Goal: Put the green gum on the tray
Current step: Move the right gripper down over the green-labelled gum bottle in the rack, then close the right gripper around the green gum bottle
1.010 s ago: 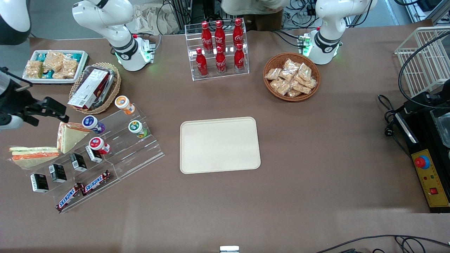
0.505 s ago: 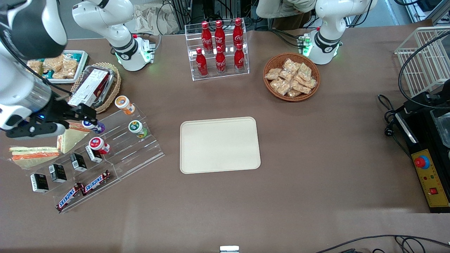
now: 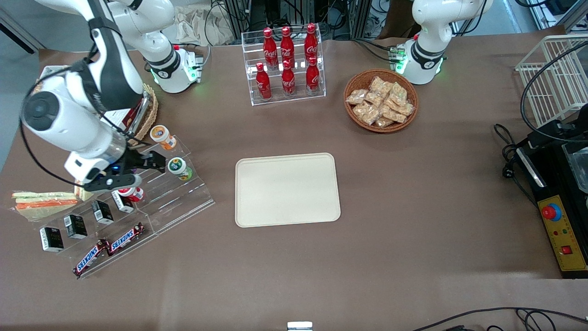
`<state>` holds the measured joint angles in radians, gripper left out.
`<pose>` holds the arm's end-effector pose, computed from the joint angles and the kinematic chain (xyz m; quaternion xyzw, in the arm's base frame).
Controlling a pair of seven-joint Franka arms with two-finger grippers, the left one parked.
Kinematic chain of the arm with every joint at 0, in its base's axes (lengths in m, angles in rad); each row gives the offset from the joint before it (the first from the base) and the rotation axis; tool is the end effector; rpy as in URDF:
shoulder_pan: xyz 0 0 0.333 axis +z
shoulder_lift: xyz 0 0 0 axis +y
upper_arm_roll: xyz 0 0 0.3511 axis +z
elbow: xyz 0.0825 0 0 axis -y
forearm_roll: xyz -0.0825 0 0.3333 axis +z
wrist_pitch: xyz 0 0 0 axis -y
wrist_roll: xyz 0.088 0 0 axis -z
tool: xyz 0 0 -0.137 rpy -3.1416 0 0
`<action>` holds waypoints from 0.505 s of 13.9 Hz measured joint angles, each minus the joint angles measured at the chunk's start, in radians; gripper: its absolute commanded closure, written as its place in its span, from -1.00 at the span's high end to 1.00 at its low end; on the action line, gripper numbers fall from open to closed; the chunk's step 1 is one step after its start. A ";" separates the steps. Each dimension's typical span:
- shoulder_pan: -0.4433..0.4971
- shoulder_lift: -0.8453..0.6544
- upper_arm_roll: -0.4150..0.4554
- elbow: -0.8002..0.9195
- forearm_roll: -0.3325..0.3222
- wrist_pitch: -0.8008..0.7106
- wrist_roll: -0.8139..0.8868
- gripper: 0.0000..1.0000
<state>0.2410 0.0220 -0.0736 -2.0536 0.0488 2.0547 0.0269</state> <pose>0.4992 0.0885 0.4545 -0.9980 -0.0586 0.0124 0.0196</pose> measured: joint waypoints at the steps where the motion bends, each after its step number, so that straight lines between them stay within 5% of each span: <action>1: 0.002 -0.001 0.005 -0.039 0.000 0.038 -0.002 1.00; 7: 0.026 -0.009 0.041 -0.203 0.000 0.192 -0.038 1.00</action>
<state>0.2667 0.0130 -0.0325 -2.2570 0.0487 2.2467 -0.0111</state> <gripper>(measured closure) 0.000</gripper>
